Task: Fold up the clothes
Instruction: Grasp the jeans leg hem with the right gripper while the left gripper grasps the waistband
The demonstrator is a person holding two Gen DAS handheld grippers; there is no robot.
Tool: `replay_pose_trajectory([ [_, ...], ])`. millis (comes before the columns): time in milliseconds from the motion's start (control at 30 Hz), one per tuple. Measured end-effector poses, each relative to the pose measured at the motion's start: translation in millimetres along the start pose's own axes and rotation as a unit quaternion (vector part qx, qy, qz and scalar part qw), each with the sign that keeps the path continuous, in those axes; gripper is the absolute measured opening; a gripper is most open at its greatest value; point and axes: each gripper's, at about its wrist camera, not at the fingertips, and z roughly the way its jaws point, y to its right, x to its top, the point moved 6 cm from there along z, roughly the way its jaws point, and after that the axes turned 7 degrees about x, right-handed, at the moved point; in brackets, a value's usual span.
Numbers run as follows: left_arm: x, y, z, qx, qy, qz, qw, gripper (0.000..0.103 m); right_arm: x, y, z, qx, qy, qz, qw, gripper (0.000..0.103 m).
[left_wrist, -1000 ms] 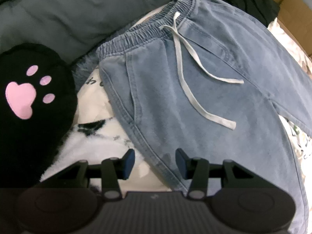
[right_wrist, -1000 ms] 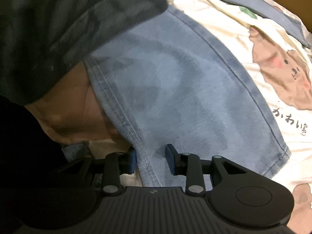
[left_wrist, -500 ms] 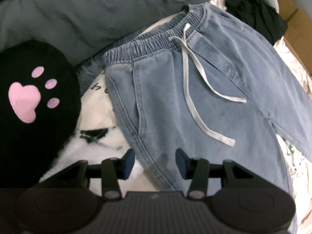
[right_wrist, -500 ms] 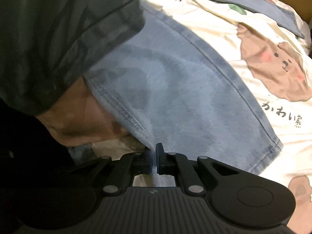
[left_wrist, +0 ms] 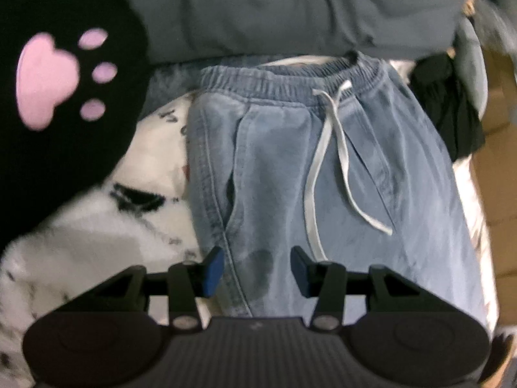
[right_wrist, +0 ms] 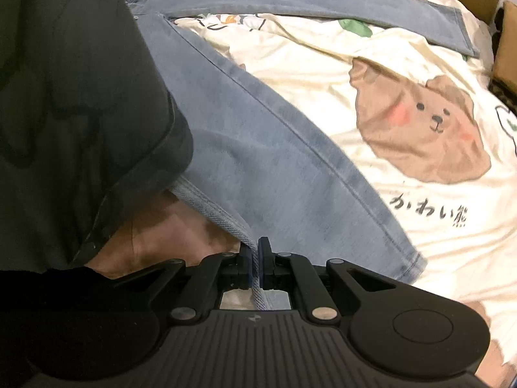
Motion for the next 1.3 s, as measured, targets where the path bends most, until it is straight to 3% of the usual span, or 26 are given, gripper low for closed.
replay_pose_trajectory([
  [400,-22,-5,25,-0.004,-0.026,-0.030,0.9992,0.048,30,20,4,-0.016,0.011,-0.003,1.000,0.001],
  [500,-22,1,32,0.003,-0.011,-0.020,0.9997,0.047,29,18,3,-0.019,0.012,-0.006,1.000,0.001],
  [633,-21,-4,33,-0.021,0.001,-0.058,0.9981,0.034,26,16,-2,-0.021,0.019,0.000,1.000,0.001],
  [833,-19,-9,10,-0.077,0.031,-0.089,0.9925,0.034,28,13,-10,-0.028,0.035,0.010,0.999,0.001],
  [967,-19,-6,9,-0.096,0.039,-0.090,0.9906,0.033,29,13,-12,-0.030,0.038,0.011,0.999,0.001],
  [1067,-21,-4,11,-0.093,0.041,-0.085,0.9912,0.020,29,13,-12,-0.031,0.039,0.010,0.999,0.001],
  [1300,-21,-3,8,-0.063,0.040,-0.072,0.9946,0.013,31,12,-13,-0.035,0.044,0.016,0.998,0.001],
])
